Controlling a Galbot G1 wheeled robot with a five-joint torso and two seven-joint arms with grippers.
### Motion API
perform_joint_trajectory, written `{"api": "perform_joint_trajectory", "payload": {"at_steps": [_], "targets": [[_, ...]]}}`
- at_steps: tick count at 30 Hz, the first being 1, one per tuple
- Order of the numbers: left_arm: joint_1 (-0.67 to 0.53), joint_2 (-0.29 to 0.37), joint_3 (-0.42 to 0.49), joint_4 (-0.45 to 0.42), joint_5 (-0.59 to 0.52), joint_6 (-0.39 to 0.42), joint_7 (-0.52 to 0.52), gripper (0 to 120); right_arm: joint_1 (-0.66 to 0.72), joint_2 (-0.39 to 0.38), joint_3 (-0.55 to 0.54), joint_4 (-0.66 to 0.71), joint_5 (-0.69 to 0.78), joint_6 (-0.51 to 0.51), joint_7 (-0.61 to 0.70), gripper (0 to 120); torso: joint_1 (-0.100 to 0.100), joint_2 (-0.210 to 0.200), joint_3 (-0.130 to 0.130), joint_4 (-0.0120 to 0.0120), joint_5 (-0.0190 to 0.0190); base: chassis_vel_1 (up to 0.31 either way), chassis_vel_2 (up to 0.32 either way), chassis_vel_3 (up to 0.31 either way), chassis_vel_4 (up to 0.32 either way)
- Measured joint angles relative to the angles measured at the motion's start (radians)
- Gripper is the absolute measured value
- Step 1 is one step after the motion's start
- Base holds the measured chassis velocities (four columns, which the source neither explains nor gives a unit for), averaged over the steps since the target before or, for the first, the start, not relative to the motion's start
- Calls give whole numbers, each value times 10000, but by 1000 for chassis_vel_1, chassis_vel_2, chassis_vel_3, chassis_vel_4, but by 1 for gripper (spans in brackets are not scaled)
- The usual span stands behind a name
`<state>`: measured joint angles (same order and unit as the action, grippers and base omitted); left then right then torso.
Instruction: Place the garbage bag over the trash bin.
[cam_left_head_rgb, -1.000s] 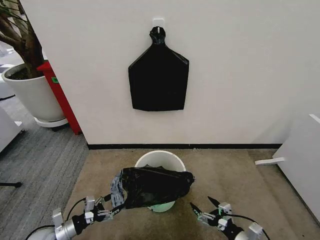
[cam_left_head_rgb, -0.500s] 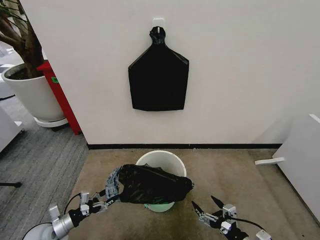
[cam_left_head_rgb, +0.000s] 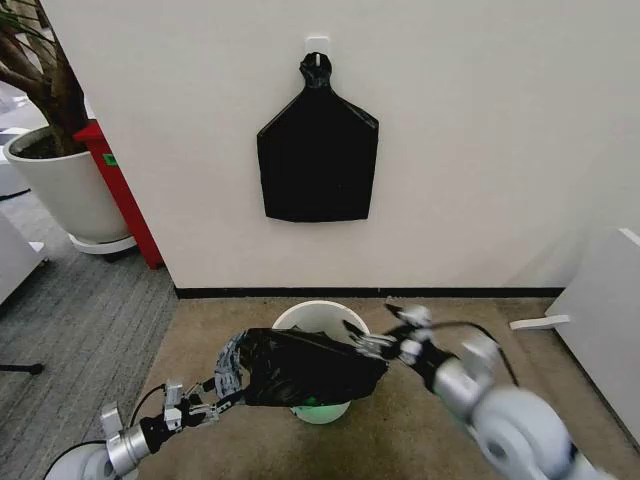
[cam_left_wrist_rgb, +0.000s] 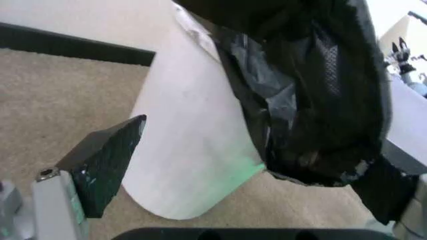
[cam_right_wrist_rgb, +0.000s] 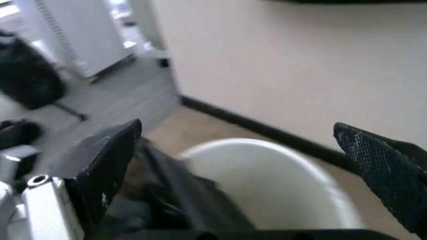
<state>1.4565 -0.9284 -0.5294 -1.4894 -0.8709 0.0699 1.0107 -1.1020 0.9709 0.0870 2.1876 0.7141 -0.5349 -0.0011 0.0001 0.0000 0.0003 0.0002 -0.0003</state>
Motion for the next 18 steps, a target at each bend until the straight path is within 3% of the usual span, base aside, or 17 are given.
{"api": "perform_joint_trajectory", "payload": {"at_steps": [5, 12, 18], "targets": [[-24, -34, 130, -247, 453, 34, 61, 100, 2053, 1211, -3014, -654, 1452, -656, 2316, 100, 0, -1, -1, 2, 2, 0, 0, 0, 0], [-107, -20, 212, -254, 589, 53, 81, 100, 3066, 1884, -4338, -1435, 1627, -1197, 4121, 100, 0, -1, -1, -4, 2, 0, 0, 0, 0], [-183, -19, 246, -191, 622, 54, 82, 100, 3219, 2213, -4747, -1485, 2370, -1553, 5244, 100, 0, -1, -2, -4, 2, 0, 0, 0, 0]]}}
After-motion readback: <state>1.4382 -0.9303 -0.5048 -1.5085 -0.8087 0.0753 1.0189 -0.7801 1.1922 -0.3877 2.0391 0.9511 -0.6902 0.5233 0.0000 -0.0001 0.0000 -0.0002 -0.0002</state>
